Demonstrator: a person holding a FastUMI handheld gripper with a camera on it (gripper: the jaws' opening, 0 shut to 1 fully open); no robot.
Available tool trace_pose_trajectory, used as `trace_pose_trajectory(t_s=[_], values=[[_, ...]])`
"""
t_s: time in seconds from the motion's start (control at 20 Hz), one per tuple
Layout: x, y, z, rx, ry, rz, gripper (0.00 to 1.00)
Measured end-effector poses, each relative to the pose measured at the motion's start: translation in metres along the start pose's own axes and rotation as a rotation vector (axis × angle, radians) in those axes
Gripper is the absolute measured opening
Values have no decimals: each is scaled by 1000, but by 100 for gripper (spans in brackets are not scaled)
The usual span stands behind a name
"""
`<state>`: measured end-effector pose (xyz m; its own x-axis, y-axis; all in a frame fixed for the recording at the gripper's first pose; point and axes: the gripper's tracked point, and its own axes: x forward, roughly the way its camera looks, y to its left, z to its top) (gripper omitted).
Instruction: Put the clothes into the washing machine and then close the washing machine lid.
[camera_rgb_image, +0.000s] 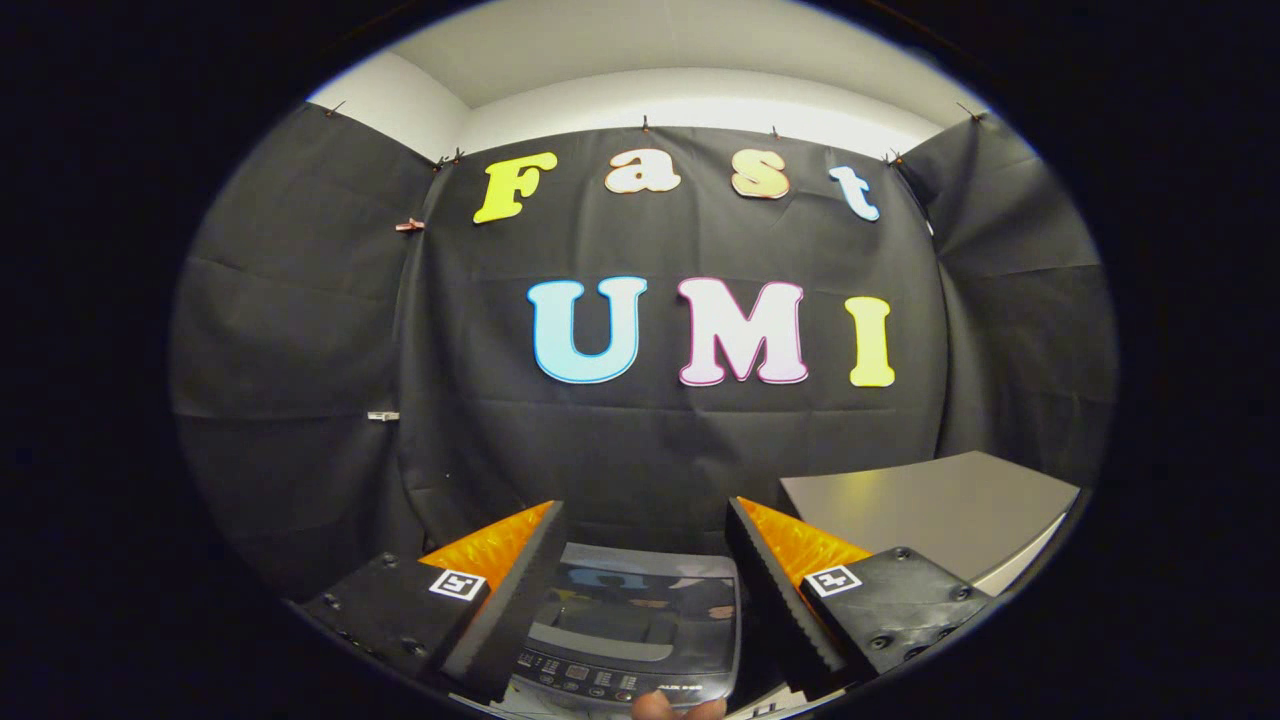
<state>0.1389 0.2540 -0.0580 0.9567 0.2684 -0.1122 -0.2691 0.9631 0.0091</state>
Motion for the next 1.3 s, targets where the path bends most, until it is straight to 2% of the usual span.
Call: trace_pose_trajectory(t_s=[0.2,0.6,0.85,1.3], values=[[-25,-28,20,29,-32,-35,100],[-82,-87,30,5,-62,-123,99],[-125,-106,36,13,-111,-132,99],[-143,-146,9,-18,-73,-177,99]])
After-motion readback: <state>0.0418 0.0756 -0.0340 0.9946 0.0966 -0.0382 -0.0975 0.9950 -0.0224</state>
